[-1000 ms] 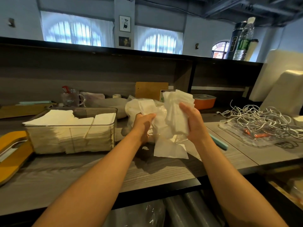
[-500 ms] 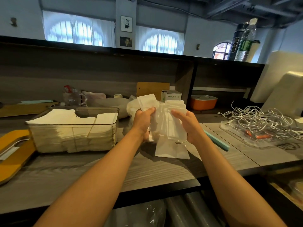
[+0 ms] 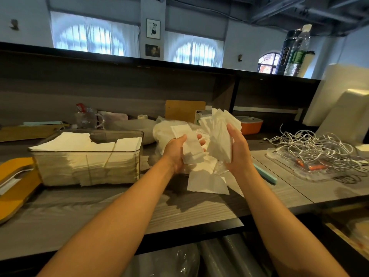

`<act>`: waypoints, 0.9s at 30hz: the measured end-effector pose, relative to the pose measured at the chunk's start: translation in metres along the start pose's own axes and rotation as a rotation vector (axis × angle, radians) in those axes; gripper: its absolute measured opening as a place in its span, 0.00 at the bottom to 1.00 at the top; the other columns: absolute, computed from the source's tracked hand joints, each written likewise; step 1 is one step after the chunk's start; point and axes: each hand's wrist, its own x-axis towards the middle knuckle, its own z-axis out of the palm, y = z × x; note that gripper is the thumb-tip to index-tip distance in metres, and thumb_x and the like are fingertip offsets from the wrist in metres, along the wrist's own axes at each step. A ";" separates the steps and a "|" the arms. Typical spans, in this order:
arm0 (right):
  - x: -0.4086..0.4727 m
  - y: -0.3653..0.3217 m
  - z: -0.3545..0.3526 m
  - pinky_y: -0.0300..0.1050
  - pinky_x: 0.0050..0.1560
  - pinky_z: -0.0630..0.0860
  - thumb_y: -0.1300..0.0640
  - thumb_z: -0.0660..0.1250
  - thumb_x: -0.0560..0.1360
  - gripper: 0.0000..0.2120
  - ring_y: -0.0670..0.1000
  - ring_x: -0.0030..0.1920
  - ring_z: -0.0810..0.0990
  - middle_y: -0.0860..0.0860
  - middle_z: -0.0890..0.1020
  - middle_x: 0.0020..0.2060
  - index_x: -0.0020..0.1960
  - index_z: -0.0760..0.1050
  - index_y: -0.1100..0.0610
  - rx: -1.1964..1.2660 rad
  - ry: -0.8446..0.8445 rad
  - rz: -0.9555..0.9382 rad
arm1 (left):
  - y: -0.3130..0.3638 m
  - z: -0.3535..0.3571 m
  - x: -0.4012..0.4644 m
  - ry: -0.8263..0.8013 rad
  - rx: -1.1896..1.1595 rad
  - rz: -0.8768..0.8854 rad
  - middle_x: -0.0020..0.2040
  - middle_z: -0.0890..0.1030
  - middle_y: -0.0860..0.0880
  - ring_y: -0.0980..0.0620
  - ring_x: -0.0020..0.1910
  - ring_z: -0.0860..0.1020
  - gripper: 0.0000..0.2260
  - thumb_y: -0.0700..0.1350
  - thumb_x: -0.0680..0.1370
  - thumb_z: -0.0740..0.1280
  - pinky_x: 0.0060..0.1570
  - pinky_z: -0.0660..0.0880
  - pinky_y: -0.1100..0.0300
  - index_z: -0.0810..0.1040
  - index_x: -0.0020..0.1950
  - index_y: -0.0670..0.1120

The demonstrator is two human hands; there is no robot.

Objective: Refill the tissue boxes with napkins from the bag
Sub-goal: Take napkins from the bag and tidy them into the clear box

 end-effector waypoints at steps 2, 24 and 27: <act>0.002 0.004 0.003 0.49 0.45 0.82 0.49 0.59 0.82 0.16 0.52 0.48 0.83 0.54 0.80 0.51 0.67 0.69 0.53 -0.027 -0.010 -0.026 | -0.004 0.003 -0.001 -0.057 -0.051 -0.034 0.53 0.85 0.44 0.44 0.51 0.81 0.22 0.57 0.84 0.52 0.46 0.76 0.50 0.80 0.59 0.44; 0.004 0.025 0.010 0.62 0.56 0.75 0.53 0.57 0.81 0.10 0.63 0.54 0.78 0.59 0.79 0.49 0.48 0.76 0.52 -0.839 0.036 -0.092 | -0.022 0.000 0.014 -0.224 0.178 -0.042 0.52 0.83 0.42 0.42 0.55 0.80 0.10 0.47 0.81 0.66 0.64 0.74 0.40 0.79 0.59 0.46; -0.002 0.019 0.004 0.56 0.57 0.73 0.50 0.53 0.82 0.16 0.55 0.55 0.77 0.56 0.79 0.53 0.52 0.78 0.54 -0.878 0.174 -0.171 | -0.023 0.002 0.014 -0.139 0.153 -0.051 0.47 0.83 0.42 0.44 0.47 0.82 0.09 0.47 0.81 0.64 0.50 0.80 0.46 0.79 0.56 0.44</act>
